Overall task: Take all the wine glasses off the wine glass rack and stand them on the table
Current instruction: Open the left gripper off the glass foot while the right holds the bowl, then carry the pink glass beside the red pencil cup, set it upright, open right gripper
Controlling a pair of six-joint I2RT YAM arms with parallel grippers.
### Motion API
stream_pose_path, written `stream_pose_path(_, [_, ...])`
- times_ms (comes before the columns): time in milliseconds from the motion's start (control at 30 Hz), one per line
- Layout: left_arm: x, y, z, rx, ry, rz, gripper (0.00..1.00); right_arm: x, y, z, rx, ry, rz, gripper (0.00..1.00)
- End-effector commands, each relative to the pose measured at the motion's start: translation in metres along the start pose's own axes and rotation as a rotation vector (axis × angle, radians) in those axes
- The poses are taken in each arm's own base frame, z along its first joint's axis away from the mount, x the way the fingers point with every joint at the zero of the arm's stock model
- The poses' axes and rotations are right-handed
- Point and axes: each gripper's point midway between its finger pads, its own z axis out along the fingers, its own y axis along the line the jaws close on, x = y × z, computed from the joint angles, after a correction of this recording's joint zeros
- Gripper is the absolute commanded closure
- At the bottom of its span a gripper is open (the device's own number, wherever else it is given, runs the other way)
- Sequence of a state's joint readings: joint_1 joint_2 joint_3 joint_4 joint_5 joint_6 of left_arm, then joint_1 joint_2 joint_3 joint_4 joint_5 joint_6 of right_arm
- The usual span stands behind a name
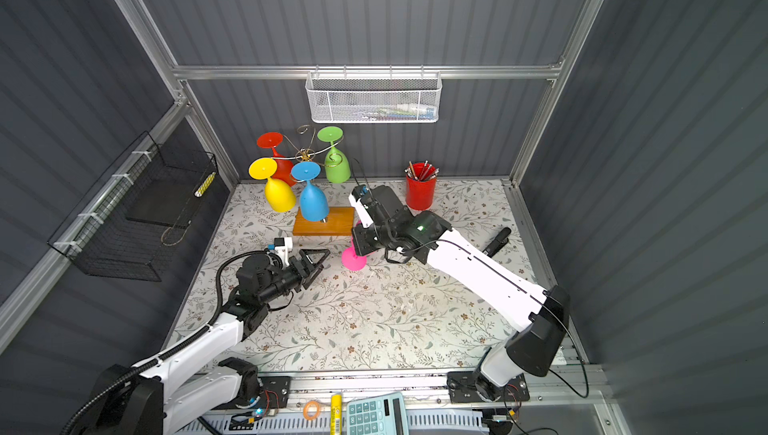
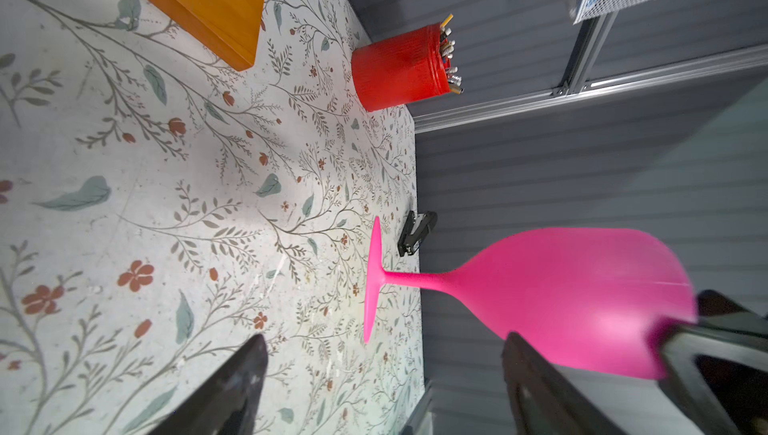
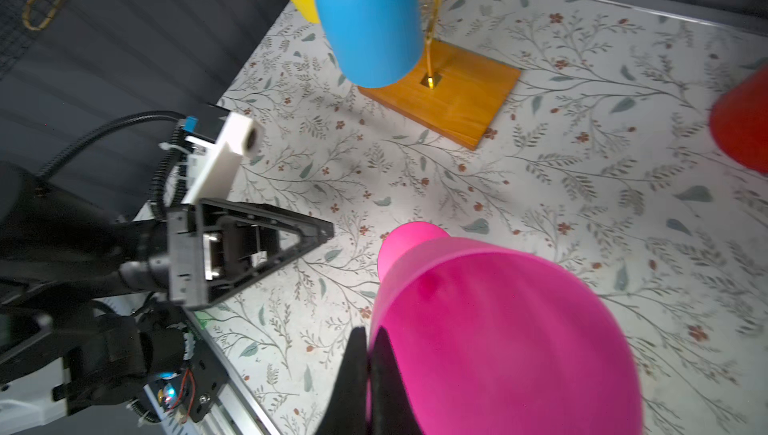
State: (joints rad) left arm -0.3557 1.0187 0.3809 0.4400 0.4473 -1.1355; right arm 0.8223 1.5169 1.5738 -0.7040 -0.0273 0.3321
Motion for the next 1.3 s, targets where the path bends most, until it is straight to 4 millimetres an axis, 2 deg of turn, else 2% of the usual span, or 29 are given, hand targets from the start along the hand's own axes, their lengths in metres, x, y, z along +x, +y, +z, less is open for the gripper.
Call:
stream_pose_path(0, [-0.003, -0.016, -0.006, -0.005, 0.007, 0.081, 0.03, 0.002, -0.044, -0.017, 0.145, -0.016, -0.002, 1.0])
stream_pose_path(100, [-0.002, -0.017, -0.01, -0.024, 0.011, 0.107, 0.0, 0.005, -0.085, -0.023, 0.23, -0.02, 0.047, 1.0])
stream_pose_path(300, [0.0, -0.015, -0.015, -0.06, 0.018, 0.14, 0.0, 0.002, -0.166, -0.027, 0.421, -0.028, 0.119, 1.0])
stream_pose_path(500, [0.002, -0.011, -0.018, -0.077, 0.025, 0.151, 0.0, -0.01, -0.242, -0.019, 0.539, -0.036, 0.189, 1.0])
stream_pose_path(700, [0.002, -0.011, -0.018, -0.09, 0.033, 0.166, 0.0, -0.031, -0.299, -0.01, 0.577, -0.055, 0.225, 1.0])
stream_pose_path(833, [0.002, -0.008, -0.017, -0.108, 0.035, 0.169, 0.0, -0.039, -0.334, -0.002, 0.614, -0.036, 0.219, 1.0])
stream_pose_path(933, [0.001, -0.005, -0.014, -0.117, 0.038, 0.165, 0.0, -0.048, -0.352, 0.005, 0.616, -0.049, 0.206, 1.0])
stream_pose_path(1067, [-0.001, -0.005, -0.011, -0.126, 0.042, 0.165, 0.0, -0.059, -0.371, 0.02, 0.609, -0.042, 0.194, 1.0])
stream_pose_path(1267, [-0.003, -0.003, -0.008, -0.139, 0.039, 0.163, 0.0, -0.073, -0.388, 0.043, 0.602, -0.042, 0.162, 1.0])
